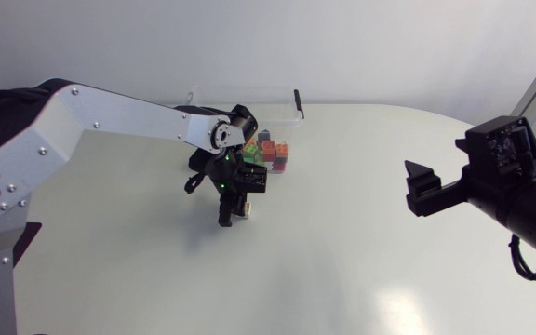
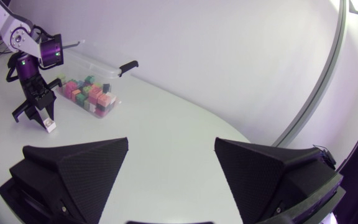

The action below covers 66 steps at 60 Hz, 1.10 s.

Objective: Place the duplo bricks in the container

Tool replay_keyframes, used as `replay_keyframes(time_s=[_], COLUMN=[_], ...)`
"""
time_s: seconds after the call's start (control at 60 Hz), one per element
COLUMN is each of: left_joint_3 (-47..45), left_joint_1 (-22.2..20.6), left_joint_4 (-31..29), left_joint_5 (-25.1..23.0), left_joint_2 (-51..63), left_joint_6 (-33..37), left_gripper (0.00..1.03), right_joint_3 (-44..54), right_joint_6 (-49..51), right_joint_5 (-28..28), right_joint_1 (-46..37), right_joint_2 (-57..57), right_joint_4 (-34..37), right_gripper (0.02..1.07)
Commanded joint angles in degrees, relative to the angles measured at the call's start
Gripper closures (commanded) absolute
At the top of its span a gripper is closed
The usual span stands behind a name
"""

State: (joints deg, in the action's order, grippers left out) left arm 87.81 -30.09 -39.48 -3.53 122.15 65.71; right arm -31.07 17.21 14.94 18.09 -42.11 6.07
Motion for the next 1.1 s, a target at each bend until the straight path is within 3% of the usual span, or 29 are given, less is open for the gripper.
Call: replay_keyframes(time_s=[0.0,0.233,0.733,1.083], left_joint_3=[-2.73,-5.37,-4.4,-0.1], left_joint_1=[0.03,0.2,1.35,3.28], left_joint_4=[0.55,4.24,5.65,9.34], left_joint_5=[0.37,0.28,-2.01,-3.24], left_joint_2=[-1.21,-5.34,-16.24,-18.79], left_joint_6=[-1.64,-4.54,-10.43,-15.79], left_gripper=[0.83,0.83,0.83,0.83], right_joint_3=[2.42,6.99,17.62,22.98], right_joint_6=[0.98,1.86,5.02,6.69], right_joint_5=[0.62,0.79,3.34,4.22], right_joint_1=[-1.74,-5.61,-8.59,-10.09], right_joint_2=[2.03,6.25,15.39,23.91], right_joint_4=[-1.93,-6.59,-17.32,-20.13], right_gripper=[0.06,0.06,0.07,0.07])
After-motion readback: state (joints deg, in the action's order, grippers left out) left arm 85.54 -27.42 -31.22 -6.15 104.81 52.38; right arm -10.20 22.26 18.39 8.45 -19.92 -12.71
